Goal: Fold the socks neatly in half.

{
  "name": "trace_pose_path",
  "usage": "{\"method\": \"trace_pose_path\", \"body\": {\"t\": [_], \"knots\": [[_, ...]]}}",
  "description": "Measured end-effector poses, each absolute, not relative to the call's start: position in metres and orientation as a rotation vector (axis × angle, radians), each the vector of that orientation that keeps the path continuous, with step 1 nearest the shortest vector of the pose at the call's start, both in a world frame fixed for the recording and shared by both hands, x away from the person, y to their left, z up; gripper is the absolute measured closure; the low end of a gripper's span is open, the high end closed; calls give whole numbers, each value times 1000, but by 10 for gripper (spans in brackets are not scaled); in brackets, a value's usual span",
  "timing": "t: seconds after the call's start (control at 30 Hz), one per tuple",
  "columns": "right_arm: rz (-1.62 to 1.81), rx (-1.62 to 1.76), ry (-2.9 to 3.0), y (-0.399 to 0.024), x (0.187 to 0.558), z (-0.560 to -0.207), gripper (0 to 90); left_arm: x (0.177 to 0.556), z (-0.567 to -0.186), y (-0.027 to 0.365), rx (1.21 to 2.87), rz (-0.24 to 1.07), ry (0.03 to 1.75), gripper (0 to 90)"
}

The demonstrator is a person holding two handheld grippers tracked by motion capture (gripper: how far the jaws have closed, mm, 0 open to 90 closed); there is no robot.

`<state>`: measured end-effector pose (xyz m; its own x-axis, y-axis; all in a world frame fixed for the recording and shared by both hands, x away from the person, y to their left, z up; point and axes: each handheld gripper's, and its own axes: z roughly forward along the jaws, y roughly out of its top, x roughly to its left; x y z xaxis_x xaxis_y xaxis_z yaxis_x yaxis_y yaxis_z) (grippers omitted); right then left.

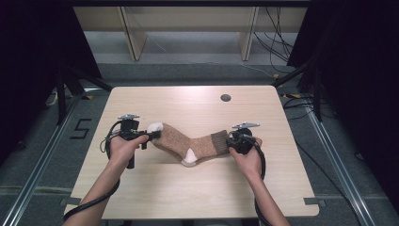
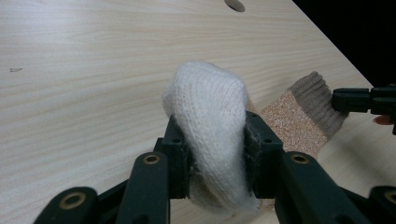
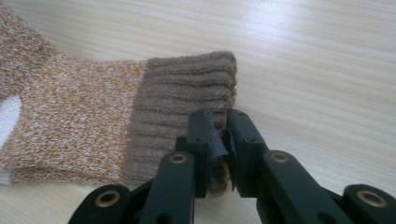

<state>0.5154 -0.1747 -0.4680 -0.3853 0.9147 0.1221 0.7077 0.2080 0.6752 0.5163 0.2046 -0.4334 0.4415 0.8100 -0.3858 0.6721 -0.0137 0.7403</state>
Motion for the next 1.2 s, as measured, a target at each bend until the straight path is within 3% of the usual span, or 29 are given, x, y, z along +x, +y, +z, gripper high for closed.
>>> {"method": "trace_pose_path", "body": {"t": [1.2], "knots": [[998, 1503, 2203, -164, 522, -470, 770, 523, -405, 187, 1756, 235, 1239, 647]]}}
